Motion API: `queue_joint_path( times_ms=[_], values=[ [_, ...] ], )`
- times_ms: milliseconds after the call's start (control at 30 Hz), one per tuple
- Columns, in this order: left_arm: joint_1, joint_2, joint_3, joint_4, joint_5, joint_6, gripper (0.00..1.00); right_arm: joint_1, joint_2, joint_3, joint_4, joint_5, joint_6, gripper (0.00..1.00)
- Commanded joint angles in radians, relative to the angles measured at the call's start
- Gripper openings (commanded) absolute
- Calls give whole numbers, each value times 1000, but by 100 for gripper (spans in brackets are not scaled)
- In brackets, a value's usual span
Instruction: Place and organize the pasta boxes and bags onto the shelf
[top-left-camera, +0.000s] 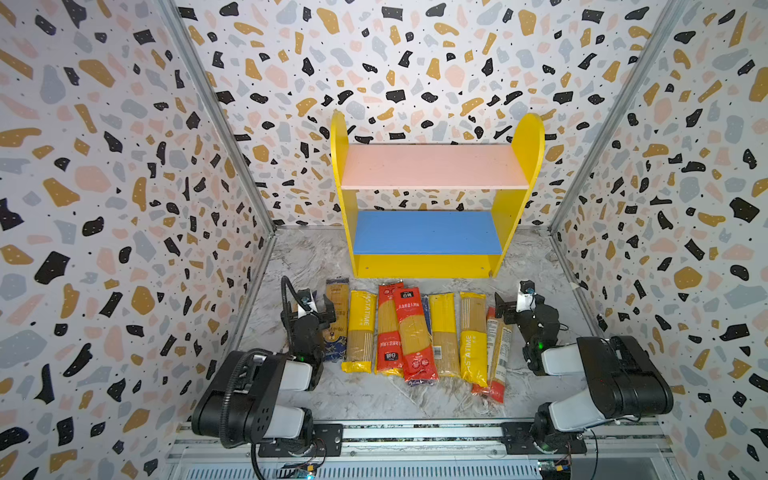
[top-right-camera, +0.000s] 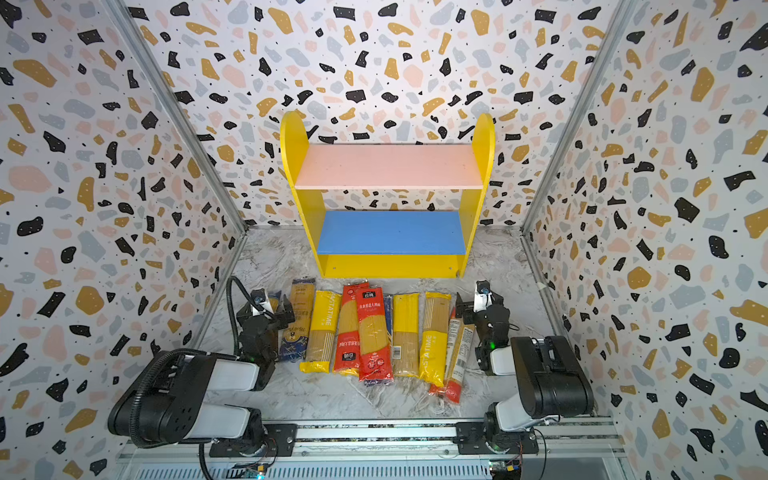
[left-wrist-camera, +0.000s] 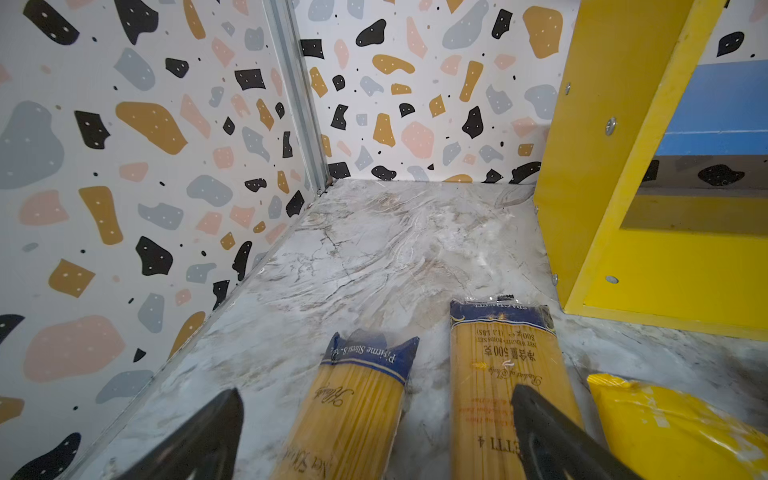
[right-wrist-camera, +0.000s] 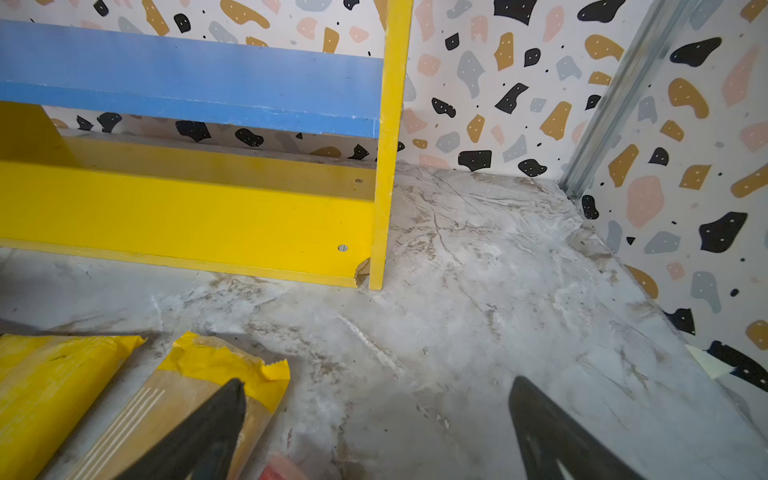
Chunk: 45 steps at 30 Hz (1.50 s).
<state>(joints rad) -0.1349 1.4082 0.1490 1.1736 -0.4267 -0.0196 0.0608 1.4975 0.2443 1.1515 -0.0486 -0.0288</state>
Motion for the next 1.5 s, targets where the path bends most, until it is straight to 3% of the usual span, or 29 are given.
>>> queue_joint_path(
  times_ms=[0,1200,1267,1333,1467],
  values=[
    [4,-14,9,37,1,-8,100,5,-22,7,7,2,-10,99],
    [14,-14,14,30,20,-10,100,-28,-24,7,10,-40,9,99],
    [14,-16,14,29,26,-7,99,-29,-46,44,-67,33,40,99],
    [12,-31,28,-2,39,-1,98,-30,-88,136,-277,90,73,100],
    [12,-110,130,-225,-24,-28,93,2,-154,200,-452,173,163,100]
  ],
)
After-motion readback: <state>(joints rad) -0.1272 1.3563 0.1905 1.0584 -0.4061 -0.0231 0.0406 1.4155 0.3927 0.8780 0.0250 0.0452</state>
